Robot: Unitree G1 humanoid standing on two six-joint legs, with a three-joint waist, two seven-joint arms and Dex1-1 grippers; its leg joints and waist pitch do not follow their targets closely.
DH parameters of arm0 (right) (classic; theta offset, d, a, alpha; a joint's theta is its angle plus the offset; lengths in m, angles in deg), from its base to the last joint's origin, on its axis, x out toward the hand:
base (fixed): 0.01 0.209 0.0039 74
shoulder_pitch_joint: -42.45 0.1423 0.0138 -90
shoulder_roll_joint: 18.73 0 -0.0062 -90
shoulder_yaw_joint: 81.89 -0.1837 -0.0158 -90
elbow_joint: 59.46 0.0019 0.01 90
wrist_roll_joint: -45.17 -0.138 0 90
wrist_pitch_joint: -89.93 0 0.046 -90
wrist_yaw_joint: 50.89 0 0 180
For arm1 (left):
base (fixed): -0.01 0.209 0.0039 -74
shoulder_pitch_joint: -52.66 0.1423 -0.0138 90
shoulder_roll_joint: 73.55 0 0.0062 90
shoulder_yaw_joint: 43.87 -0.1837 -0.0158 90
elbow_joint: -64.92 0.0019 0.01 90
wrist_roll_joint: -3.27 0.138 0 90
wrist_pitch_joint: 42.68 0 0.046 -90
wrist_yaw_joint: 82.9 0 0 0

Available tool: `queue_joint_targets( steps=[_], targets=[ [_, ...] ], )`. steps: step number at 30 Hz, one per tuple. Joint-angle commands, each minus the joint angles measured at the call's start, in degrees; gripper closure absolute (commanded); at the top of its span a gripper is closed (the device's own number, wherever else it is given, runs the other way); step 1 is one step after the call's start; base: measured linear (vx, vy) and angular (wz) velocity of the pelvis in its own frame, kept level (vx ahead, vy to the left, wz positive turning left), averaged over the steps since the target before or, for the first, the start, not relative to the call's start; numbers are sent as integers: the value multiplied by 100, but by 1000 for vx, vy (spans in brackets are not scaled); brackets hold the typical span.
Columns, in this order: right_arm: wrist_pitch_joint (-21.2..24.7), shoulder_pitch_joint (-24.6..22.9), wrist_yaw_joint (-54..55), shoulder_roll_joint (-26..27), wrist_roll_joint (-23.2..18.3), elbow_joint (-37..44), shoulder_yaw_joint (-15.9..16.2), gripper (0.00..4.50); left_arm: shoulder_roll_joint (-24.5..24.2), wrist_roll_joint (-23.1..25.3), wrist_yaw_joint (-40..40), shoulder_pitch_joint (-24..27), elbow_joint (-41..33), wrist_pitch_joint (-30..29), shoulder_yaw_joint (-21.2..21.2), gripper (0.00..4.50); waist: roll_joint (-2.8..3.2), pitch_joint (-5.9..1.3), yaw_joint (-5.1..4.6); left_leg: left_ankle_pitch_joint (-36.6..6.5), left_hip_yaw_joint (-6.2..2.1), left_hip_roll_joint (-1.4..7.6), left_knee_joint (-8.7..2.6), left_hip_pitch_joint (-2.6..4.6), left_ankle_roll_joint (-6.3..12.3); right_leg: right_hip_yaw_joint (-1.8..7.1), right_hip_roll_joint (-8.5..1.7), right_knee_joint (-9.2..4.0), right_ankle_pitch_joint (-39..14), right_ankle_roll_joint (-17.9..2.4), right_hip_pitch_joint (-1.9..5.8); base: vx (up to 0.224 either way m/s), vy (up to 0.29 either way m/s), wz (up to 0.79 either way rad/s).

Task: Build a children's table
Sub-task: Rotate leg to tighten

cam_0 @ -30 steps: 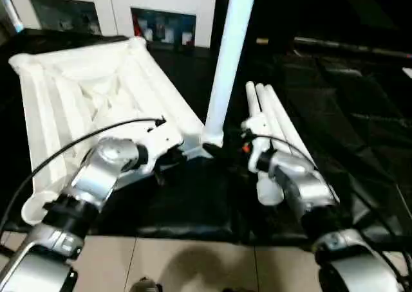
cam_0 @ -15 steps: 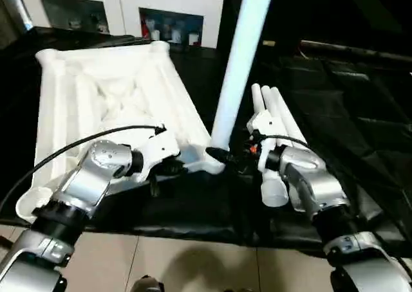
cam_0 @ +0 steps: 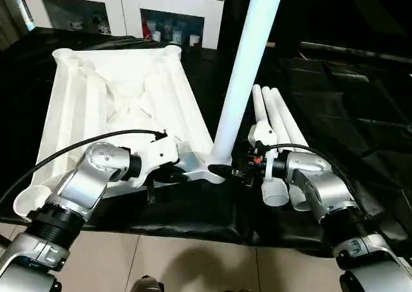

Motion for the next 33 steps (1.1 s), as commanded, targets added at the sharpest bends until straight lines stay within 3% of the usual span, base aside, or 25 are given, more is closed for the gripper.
queue_joint_targets(
  steps=[1, 19, 33],
  targets=[
    [-60, 141, -19, -39, 64, -83, 35, 25, 34, -80, -135, -50, -350, 190, -83, 450, 57, -441, -16, -1264, -59, 146, -368, 164, -41, 213, -335, -323, -894, -1185, 274, 0, 0, 0],
    [-251, 160, -53, 74, 155, -437, 80, 176, 28, -34, -147, -27, -330, 187, -80, 450, 58, -448, -12, -1260, -62, 143, -353, 159, -35, 211, -333, -307, -878, -1195, 282, 0, 0, 0],
    [-74, 11, 230, 284, 45, -785, -123, 194, 53, -49, -140, 19, -360, 130, -93, 450, 76, -428, -34, -1580, -82, 146, -368, 166, -140, 217, -340, -344, -1304, -1127, 254, 0, 0, 0]
  ],
)
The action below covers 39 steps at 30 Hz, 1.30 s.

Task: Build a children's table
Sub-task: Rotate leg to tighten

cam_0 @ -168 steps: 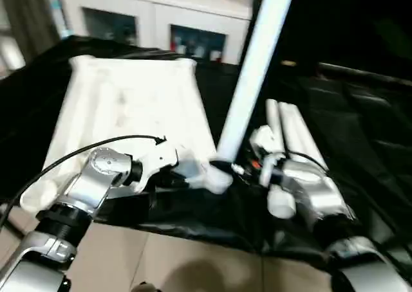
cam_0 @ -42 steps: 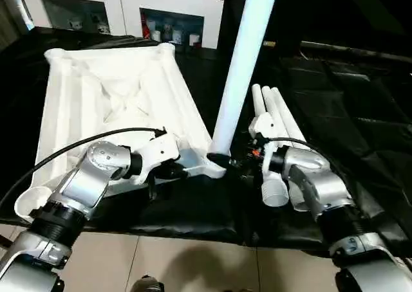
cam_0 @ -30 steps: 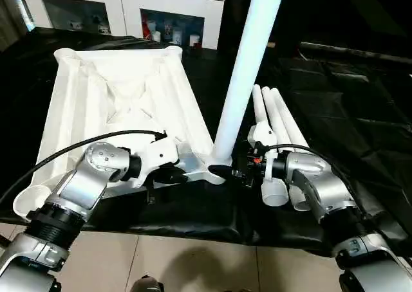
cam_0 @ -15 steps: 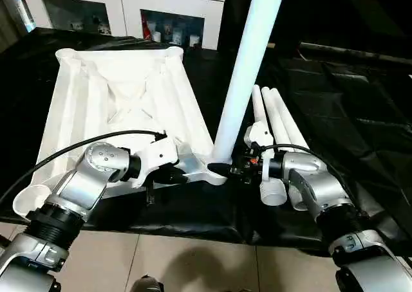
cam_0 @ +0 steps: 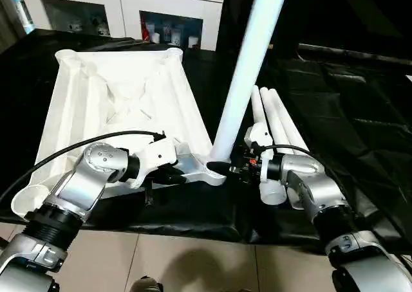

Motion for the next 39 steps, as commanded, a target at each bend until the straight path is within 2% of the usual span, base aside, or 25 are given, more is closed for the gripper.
queue_joint_targets(
  steps=[1, 2, 3, 6, 9, 10, 12, 14, 16, 18, 19, 20, 21, 22, 24, 25, 27, 30, 31, 33, 34, 35, 36, 38, 39],
  targets=[
    [59, -149, 171, 13, 115, -189, 9, 194, 96, -82, -131, -12, -360, 130, -100, 450, 87, -423, -9, -1621, -79, 144, -406, 160, -155, 213, -346, -406, -1368, -1106, 253, 0, 0, 0],
    [45, -168, 206, 27, 144, -209, 13, 194, 97, -81, -132, -21, -346, 134, -101, 450, 83, -421, -8, -1633, -80, 145, -408, 161, -160, 213, -346, -408, -1388, -1096, 251, 0, 0, 0],
    [45, -168, 206, 27, 144, -209, 13, 194, 97, -81, -132, -21, -346, 134, -101, 450, 122, -423, -2, -1640, -86, 144, -410, 165, -178, 214, -347, -404, -1387, -1096, 249, 0, 0, 0],
    [49, -168, 497, 90, 206, -327, -30, 194, 113, -61, -80, -50, -292, 97, -91, 450, 101, -423, -15, -1703, -86, 141, -415, 165, -197, 211, -335, -406, -1380, -1105, 247, 0, 0, 0],
    [26, -9, 1678, 336, 334, -851, -286, 194, 314, 28, 322, -154, -119, -160, -8, 450, 96, -407, -41, -1835, -96, 139, -430, 162, -269, 213, -347, -424, -1627, -1070, 233, 0, 0, 0],
    [107, 141, 2437, 533, 301, -1212, -501, 194, 485, 97, 622, -244, 9, -324, 39, 450, 65, -384, -103, -2052, -112, 126, -445, 177, -380, 207, -355, -470, -2118, -984, 205, 0, 0, 0],
    [161, 208, 2717, 611, 267, -1354, -591, 194, 555, 126, 735, -284, 62, -372, 57, 450, 74, -382, -160, -2286, -154, 122, -450, 178, -458, 190, -371, -506, -2556, -851, 207, 0, 0, 0],
    [241, 392, 3410, 802, 209, -1737, -756, 195, 748, 176, 1033, -374, 165, -609, 105, 450, 76, -373, -199, -2475, -178, 118, -460, 183, -507, 175, -373, -529, -2819, -750, 189, 0, 0, 0],
    [253, 645, 4211, 1095, 158, -2196, -882, 196, 1037, 274, 1520, -468, 267, -929, 160, 450, 79, -363, -227, -2734, -198, 104, -445, 226, -528, 156, -374, -587, -3101, -652, 140, 0, 0, 0],
    [149, 998, 5029, 1529, -50, -2622, -1141, 196, 1441, 441, 2202, -519, 253, -1477, 223, 450, 28, -353, -282, -2962, -239, 98, -433, 255, -553, 101, -375, -634, -3424, -521, 114, 0, 0, 0],
    [146, 1106, 5209, 1669, -161, -2710, -1253, 196, 1571, 476, 2396, -519, 189, -1641, 255, 450, 57, -353, -298, -3137, -259, 92, -420, 296, -534, 59, -379, -686, -3567, -443, 95, 0, 0, 0],
    [138, 1143, 5266, 1711, -176, -2741, -1276, 196, 1616, 480, 2443, -519, 160, -1697, 263, 450, 86, -350, -314, -3243, -272, 99, -423, 308, -529, 38, -384, -700, -3568, -437, 93, -54, 12, -11],
    [100, 1272, 5424, 1846, -181, -2838, -1314, 196, 1772, 479, 2574, -514, 38, -1897, 287, 450, 22, -346, -336, -3298, -293, 108, -437, 296, -514, -6, -384, -726, -3571, -415, 118, 0, 0, 0],
    [97, 1325, 5429, 1914, -166, -2863, -1298, 196, 1832, 469, 2611, -507, -28, -1974, 295, 450, 36, -344, -362, -3497, -345, 125, -483, 272, -547, -71, -374, -727, -3446, -402, 167, 0, 0, 0],
    [90, 1376, 5401, 1972, -107, -2897, -1244, 196, 1866, 463, 2639, -503, -79, -2025, 291, 450, 70, -338, -346, -3668, -350, 123, -477, 329, -544, -88, -381, -767, -3424, -412, 138, 0, 0, 0],
    [72, 1410, 5420, 1990, -75, -2949, -1236, 196, 1878, 468, 2671, -508, -85, -2050, 285, 450, 40, -343, -362, -3691, -372, 124, -498, 298, -525, -129, -401, -779, -3357, -419, 193, 0, 0, 0],
    [66, 1433, 5408, 2002, -51, -2987, -1225, 196, 1866, 463, 2684, -503, -83, -2043, 295, 450, 45, -341, -369, -3772, -373, 129, -509, 302, -524, -174, -419, -794, -3364, -380, 199, 0, 0, 0],
    [13, 1522, 5376, 2023, 45, -3152, -1266, 196, 1791, 490, 2712, -444, -107, -2025, 337, 450, 43, -339, -367, -3785, -374, 134, -510, 314, -524, -205, -455, -817, -3379, -364, 201, 0, 0, 0],
    [-29, 1544, 5388, 2020, 66, -3182, -1285, 196, 1762, 497, 2698, -429, -119, -1998, 333, 450, 75, -349, -363, -3793, -380, 146, -531, 299, -546, -208, -465, -805, -3246, -382, 221, 0, 0, 0],
    [-70, 1568, 5305, 2010, 86, -3196, -1277, 196, 1727, 502, 2682, -414, -130, -1986, 331, 450, 53, -342, -365, -3850, -370, 141, -525, 319, -544, -206, -461, -816, -3235, -399, 187, 0, 0, 0],
    [-101, 1587, 5177, 2006, 79, -3194, -1279, 196, 1687, 512, 2658, -398, -141, -1957, 323, 450, 77, -341, -362, -3859, -371, 136, -522, 328, -545, -203, -464, -816, -3235, -411, 180, 0, 0, 0],
    [-149, 1610, 5072, 1993, 70, -3186, -1282, 161, 1648, 513, 2621, -391, -147, -1920, 310, 450, 59, -340, -368, -3837, -364, 134, -520, 324, -526, -199, -468, -826, -3259, -409, 178, 0, 0, 0],
    [-251, 1665, 4859, 1955, 82, -3173, -1254, 140, 1560, 522, 2547, -388, -144, -1848, 273, 450, 91, -345, -356, -3831, -368, 131, -517, 324, -519, -198, -479, -829, -3274, -407, 177, 0, 0, 0],
    [-330, 1723, 4662, 1917, 32, -3130, -1287, 121, 1473, 537, 2466, -402, -97, -1694, 239, 450, 87, -350, -355, -3726, -366, 130, -522, 299, -496, -191, -479, -824, -3216, -427, 197, 0, 0, 0],
    [-367, 1752, 4583, 1888, 17, -3102, -1297, 121, 1435, 540, 2435, -415, -61, -1621, 237, 450, 121, -358, -335, -3664, -361, 130, -520, 310, -486, -172, -484, -810, -3128, -467, 192, 0, 0, 0]
  ],
)
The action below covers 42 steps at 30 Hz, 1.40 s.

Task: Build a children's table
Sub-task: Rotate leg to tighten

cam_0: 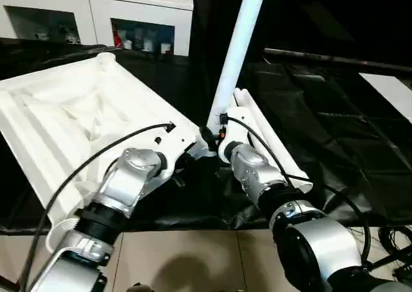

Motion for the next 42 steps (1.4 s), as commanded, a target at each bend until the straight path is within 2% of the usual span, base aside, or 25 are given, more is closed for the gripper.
queue_joint_targets(
  steps=[1, 2, 4, 7, 8, 11, 12, 14, 15, 17, 18, 19, 20, 21, 23, 27, 30, 31, 33, 34, 36, 37, 39, 40, 42],
  targets=[
    [-4, 73, -353, -60, -41, -47, -57, 108, -24, -36, -163, -158, -223, 409, -48, 450, 175, -321, -19, -3551, -109, 142, -502, 202, -465, 231, -380, -504, -2947, -562, 84, 0, 0, 0],
    [-12, 78, -393, -71, -46, -30, -59, 84, -30, -38, -166, -162, -212, 422, -44, 450, 170, -324, -10, -3496, -101, 144, -504, 198, -453, 237, -379, -497, -2883, -592, 91, 0, 0, 0],
    [-49, 73, -665, -166, -77, 126, -73, 81, -66, -57, -190, -188, -126, 580, -19, 450, 249, -329, 22, -3296, -79, 151, -517, 178, -446, 280, -368, -442, -2525, -747, 93, 0, 0, 0],
    [-71, -24, -975, -297, -88, 443, -32, 81, -110, -78, -222, -217, -34, 730, -2, 450, 240, -340, 46, -3013, -48, 156, -519, 150, -417, 309, -357, -386, -2196, -867, 114, 0, 0, 0],
    [-35, -124, -1124, -382, -109, 708, -11, 81, -130, -106, -239, -237, 37, 832, 29, 450, 298, -355, 71, -2823, -32, 156, -517, 144, -398, 328, -348, -350, -1953, -927, 131, 0, 0, 0],
    [435, -751, -1567, -755, -129, 2128, 252, 81, -153, -161, -206, -377, 387, 1068, 163, 450, 273, -358, 117, -2501, 35, 156, -517, 156, -294, 365, -281, -316, -1586, -987, 131, 0, 0, 0],
    [668, -968, -1662, -862, -178, 2597, 300, 81, -149, -172, -172, -427, 519, 1139, 210, 450, 309, -365, 167, -2457, 70, 144, -496, 196, -277, 391, -275, -332, -1618, -966, 110, 0, 0, 0],
    [1057, -1358, -1744, -1076, -234, 3389, 369, 81, -119, -173, -12, -532, 774, 1253, 313, 450, 281, -380, 199, -2146, 86, 131, -496, 160, -236, 408, -252, -313, -1340, -970, 156, 25, -11, 5],
    [1319, -1664, -1744, -1239, -247, 3943, 395, 81, -62, -191, 188, -613, 957, 1334, 433, 450, 367, -401, 223, -1912, 86, 129, -491, 153, -238, 413, -248, -284, -984, -997, 183, 59, -26, 8],
    [1402, -1771, -1732, -1295, -247, 4132, 401, 81, -38, -202, 268, -640, 1014, 1355, 481, 450, 284, -437, 224, -1561, 93, 114, -461, 96, -160, 413, -258, -206, -568, -1094, 247, 73, -25, 6],
    [1558, -1989, -1672, -1383, -237, 4511, 385, 81, 13, -243, 441, -701, 1125, 1365, 594, 450, 395, -457, 228, -1284, 81, 95, -445, 45, -158, 409, -261, -167, -353, -1144, 289, 53, -17, 0],
    [1659, -2143, -1633, -1426, -248, 4781, 370, 81, 43, -258, 556, -729, 1165, 1307, 652, 450, 458, -459, 225, -1197, 94, 96, -422, 72, -150, 414, -250, -173, -166, -1162, 258, 0, 0, 0],
    [1739, -2256, -1618, -1455, -265, 4987, 358, 81, 57, -244, 662, -749, 1196, 1267, 680, 450, 349, -477, 183, -985, 89, 81, -398, 17, -60, 408, -238, -120, 190, -1253, 320, 0, 0, 0],
    [1739, -2256, -1618, -1455, -265, 4987, 358, 81, 57, -244, 662, -749, 1196, 1267, 680, 450, 339, -506, 195, -723, 98, 63, -368, -6, 55, 405, -246, -86, 446, -1330, 336, 0, 0, 0],
    [2034, -2602, -1531, -1460, -391, 5693, 312, 81, 62, -261, 837, -743, 1241, 1395, 766, 450, 458, -487, 172, -613, 103, 47, -333, -31, 191, 411, -235, -85, 584, -1424, 308, 0, 0, 0],
    [2308, -2867, -1354, -1459, -488, 6203, 240, 81, 58, -324, 768, -718, 1212, 1446, 798, 450, 413, -441, 188, -1016, 113, 79, -372, -10, 173, 398, -241, -198, -438, -1266, 284, 0, 0, 0],
    [2472, -2969, -1315, -1464, -442, 6354, 372, 81, 84, -358, 742, -714, 1200, 1435, 860, 450, 452, -418, 183, -1293, 105, 96, -396, 15, 5, 397, -234, -248, -943, -1120, 238, 0, 0, 0],
    [2488, -2995, -1337, -1457, -379, 6389, 474, 81, 78, -359, 745, -709, 1189, 1424, 871, 450, 421, -398, 167, -1388, -183, 0, -568, -350, 435, 43, -331, -146, -1183, -975, 510, -57, 0, 11],
    [2505, -3012, -1377, -1438, -316, 6421, 585, 81, 60, -359, 745, -700, 1174, 1413, 872, 450, 510, -398, 129, -1953, -269, 0, -500, -233, 565, -45, -461, -284, -1789, -904, 467, -28, -12, 32],
    [2540, -3023, -1384, -1416, -300, 6458, 649, 81, 34, -365, 726, -678, 1131, 1353, 863, 450, 444, -366, 80, -2464, -342, -16, -491, -270, 448, -141, -540, -427, -2631, -785, 622, 18, -21, 42],
    [2611, -3035, -1378, -1404, -305, 6519, 716, 81, 1, -384, 697, -642, 1068, 1292, 853, 450, 430, -306, 54, -2767, -347, -53, -445, -317, 352, -273, -609, -550, -3609, -502, 766, 9, -21, 41],
    [2631, -3033, -1375, -1409, -309, 6527, 738, 81, -13, -390, 694, -622, 1042, 1285, 853, 450, 487, -270, 51, -2957, -338, -63, -395, -303, 328, -349, -639, -612, -4134, -404, 861, 36, -8, 42],
    [2654, -3014, -1359, -1408, -324, 6499, 737, 81, -36, -377, 732, -597, 1015, 1275, 857, 450, 497, -262, 39, -2953, -336, -63, -383, -321, 356, -394, -639, -642, -4246, -384, 954, 64, -6, 43],
    [2655, -3000, -1360, -1408, -330, 6472, 728, 81, -53, -377, 712, -577, 994, 1271, 850, 450, 492, -264, 26, -2842, -339, -54, -403, -364, 418, -436, -595, -641, -4083, -399, 1084, 85, -8, 45],
    [2676, -2995, -1357, -1414, -337, 6474, 721, 81, -75, -378, 684, -550, 960, 1258, 847, 450, 501, -284, 21, -2694, -331, -64, -427, -266, 529, -431, -512, -652, -3628, -605, 1097, 104, 1, 54]
  ],
)
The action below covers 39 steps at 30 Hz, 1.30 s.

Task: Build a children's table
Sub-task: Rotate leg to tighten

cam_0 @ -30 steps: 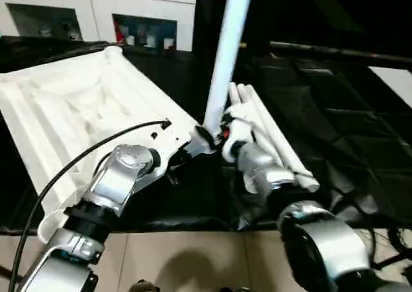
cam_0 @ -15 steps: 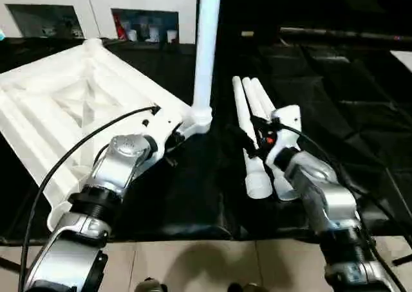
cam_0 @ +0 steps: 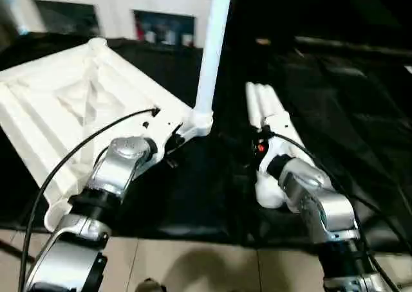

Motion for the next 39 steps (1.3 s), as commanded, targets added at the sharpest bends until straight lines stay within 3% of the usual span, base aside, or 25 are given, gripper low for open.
queue_joint_targets(
  steps=[1, 2, 3, 4, 6, 7, 8, 9, 10, 11, 12, 13, 14, 15, 16, 17, 18, 19, 20, 22, 24, 25, 27, 30, 39],
  targets=[
    [137, 40, 15, 1, -54, 63, -35, 81, -126, -97, 81, -49, -316, 93, 239, 450, 178, -469, -21, -2739, 102, 225, -452, 522, 468, 441, -141, -428, -2886, -933, 208, 147, -3, 54],
    [163, 40, 12, 10, -84, 63, -50, 81, -136, -96, 81, -49, -316, 85, 246, 450, 137, -378, -87, -2951, -45, 349, -559, 596, 432, 447, -40, -258, -2584, -1056, 122, 192, -20, 27],
    [177, 41, 5, 12, -107, 53, -62, 81, -159, -74, 79, -48, -312, 108, 236, 450, 182, -455, -111, -3019, -95, 432, -625, 781, 437, 516, 57, -114, -2075, -1184, 70, 192, -20, 27],
    [167, 32, -21, -8, -111, 42, -55, 81, -198, -32, 65, -27, -342, 168, 203, 450, 162, -443, -218, -2481, -269, 518, -626, 1077, 993, 635, 108, 259, -869, -1201, -249, 200, -23, 2],
    [161, 13, -50, -32, -116, 62, -48, 81, -228, -1, 40, 2, -398, 195, 166, 450, 70, -471, -198, -1309, -224, 443, -468, 1116, 1648, 769, 5, 306, -146, -1084, -365, 141, -16, 1],
    [156, 3, -59, -39, -117, 75, -45, 81, -242, 13, 26, 14, -425, 184, 145, 450, -196, -640, -4, 930, 256, -179, 37, 388, 2096, 1162, -201, 314, 2473, -1109, 197, 173, -33, 8],
    [154, -7, -63, -49, -124, 92, -56, 81, -273, 25, -43, 42, -467, 199, 99, 450, -259, -726, 100, 1228, 292, -400, 164, 30, 1971, 1294, -129, 469, 3883, -1113, 506, 173, -33, 8],
    [149, -16, -72, -59, -139, 110, -73, 81, -297, 18, -121, 72, -518, 225, 67, 450, -233, -759, 221, 1591, 264, -333, 143, -69, 1786, 1307, -154, 588, 5199, -1130, 509, 134, -36, 22],
    [134, -23, -82, -71, -163, 128, -101, 81, -321, -39, -259, 125, -586, 309, 49, 450, -133, -836, 370, 2561, 301, -306, 283, -13, 1277, 1215, 242, 1005, 7813, -669, 426, 104, -47, 31],
    [129, -26, -86, -76, -170, 137, -118, 81, -344, -77, -357, 158, -628, 347, 32, 450, -102, -851, 397, 3003, 279, -270, 364, 126, 1236, 1162, 381, 1058, 7736, -492, 262, 136, -78, 36],
    [128, -28, -87, -80, -171, 143, -132, 81, -370, -104, -441, 184, -662, 369, 12, 450, -89, -804, 391, 3427, 190, -108, 428, 337, 1182, 1165, 367, 1005, 6567, -238, -79, 88, -58, 20],
    [123, -30, -99, -86, -178, 149, -152, 81, -414, -117, -558, 219, -703, 436, -33, 450, -133, -782, 403, 3287, 176, -51, 382, 273, 995, 1268, 202, 909, 5666, -190, -93, 39, -57, 2],
    [101, -33, -139, -96, -193, 156, -165, 81, -465, -160, -723, 258, -752, 457, -69, 450, -145, -745, 452, 2897, 244, -95, 317, 177, 791, 1286, 144, 834, 5471, -215, -42, 0, 0, 0],
    [50, -56, -242, -129, -248, 175, -173, 81, -551, -207, -986, 324, -839, 550, -148, 450, -180, -745, 529, 1949, 297, -125, 175, 114, 407, 1301, 111, 739, 5210, -183, 93, 0, 0, 0],
    [48, -56, -245, -130, -250, 175, -173, 81, -554, -209, -993, 325, -841, 553, -151, 450, -175, -772, 603, 1515, 306, -78, 97, 153, 293, 1303, 148, 710, 5188, -126, 136, -56, -31, 1],
    [6, -85, -385, -195, -296, 189, -158, 81, -622, -224, -1199, 387, -914, 674, -234, 450, -182, -766, 611, 1519, 300, -76, 57, 122, 256, 1274, 191, 723, 5184, -120, 160, -89, -7, 3],
    [-15, -98, -447, -240, -311, 189, -148, 81, -654, -225, -1308, 421, -954, 737, -280, 450, -128, -689, 625, 1261, 292, -18, -8, 147, 136, 1228, 151, 631, 4560, -202, 14, -89, -7, 3],
    [-24, -110, -522, -294, -328, 185, -138, 64, -687, -224, -1430, 464, -1012, 810, -332, 450, -111, -621, 593, 635, 266, 62, -93, 169, -59, 1222, 73, 533, 3425, -368, -26, -108, 7, 0],
    [-132, -112, -657, -369, -345, 150, -155, 64, -725, -175, -1542, 506, -1061, 909, -416, 450, -105, -609, 586, 355, 267, 88, -128, 193, -143, 1223, 48, 480, 2879, -460, -30, -117, 17, 1],
    [-171, -98, -753, -419, -374, 122, -187, 54, -751, -158, -1647, 517, -1062, 943, -480, 450, -59, -549, 569, -596, 287, 174, -236, 258, -353, 1253, -29, 332, 1102, -849, -122, -124, 18, 2],
    [-252, -67, -948, -548, -375, 97, -184, 32, -762, -151, -1807, 492, -1006, 997, -524, 450, -57, -495, 569, -1216, 319, 176, -310, 255, -442, 1287, -73, 239, 114, -945, -143, -137, 21, 2],
    [-275, -59, -1014, -586, -379, 91, -178, 27, -763, -150, -1850, 478, -982, 1023, -532, 450, -94, -461, 566, -1559, 352, 166, -342, 264, -458, 1306, -82, 175, -506, -937, -163, -130, 23, 1],
    [-317, -51, -1165, -669, -390, 86, -145, 14, -778, -147, -1921, 451, -946, 1080, -559, 450, -130, -442, 582, -1807, 394, 158, -376, 283, -433, 1331, -129, 77, -1312, -844, -187, -118, 14, 2],
    [-449, -129, -1770, -1030, -317, 88, 129, 6, -815, -185, -2167, 398, -905, 1230, -613, 450, -135, -450, 567, -1878, 382, 174, -397, 254, -429, 1317, -145, 33, -1753, -764, -220, -94, 14, -2],
    [-1081, -13, -1840, -1270, 338, -609, 516, 6, -930, -417, -3121, 521, -1169, 1640, -899, 450, -159, -490, 594, -1573, 454, 172, -392, 234, -330, 1296, -152, 37, -1474, -894, -327, -19, 4, -1]
  ],
)
